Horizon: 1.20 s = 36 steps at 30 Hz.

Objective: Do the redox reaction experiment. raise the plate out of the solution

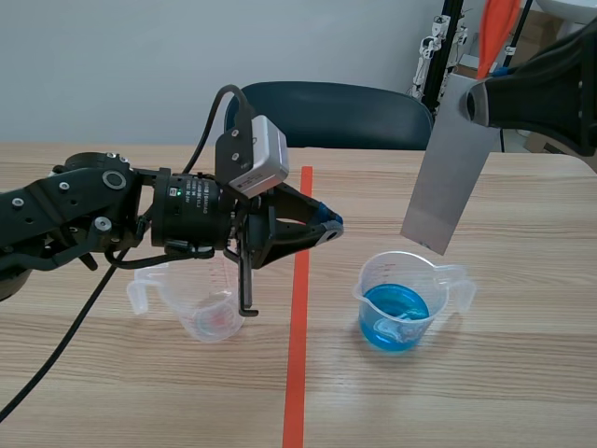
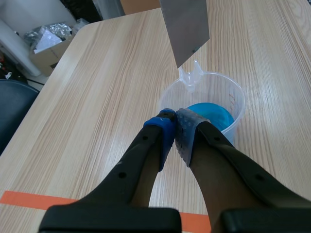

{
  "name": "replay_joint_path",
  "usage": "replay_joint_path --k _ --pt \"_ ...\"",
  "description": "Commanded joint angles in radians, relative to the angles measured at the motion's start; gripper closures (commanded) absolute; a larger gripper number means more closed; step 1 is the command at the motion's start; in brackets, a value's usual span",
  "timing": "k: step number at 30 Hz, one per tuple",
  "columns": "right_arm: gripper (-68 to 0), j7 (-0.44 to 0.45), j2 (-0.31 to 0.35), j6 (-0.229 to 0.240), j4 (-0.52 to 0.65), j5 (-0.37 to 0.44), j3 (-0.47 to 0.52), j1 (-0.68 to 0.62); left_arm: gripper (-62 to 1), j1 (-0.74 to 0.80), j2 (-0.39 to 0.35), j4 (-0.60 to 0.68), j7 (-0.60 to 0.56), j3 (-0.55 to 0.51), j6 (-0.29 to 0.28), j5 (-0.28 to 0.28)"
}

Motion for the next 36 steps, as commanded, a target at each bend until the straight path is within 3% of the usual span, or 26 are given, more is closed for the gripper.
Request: replay_joint_path --k 1,36 --pt "-0.6 0.012 0.015 0.000 0.012 0.014 0.006 0.014 -2.8 -0.015 0.010 0.007 -0.011 0.000 -0.025 -0.014" --pt "-0.6 0.031 0.013 -0.001 0.012 0.014 0.006 0.014 -2.7 -0.017 0.015 0.007 -0.005 0.001 -0.037 -0.014"
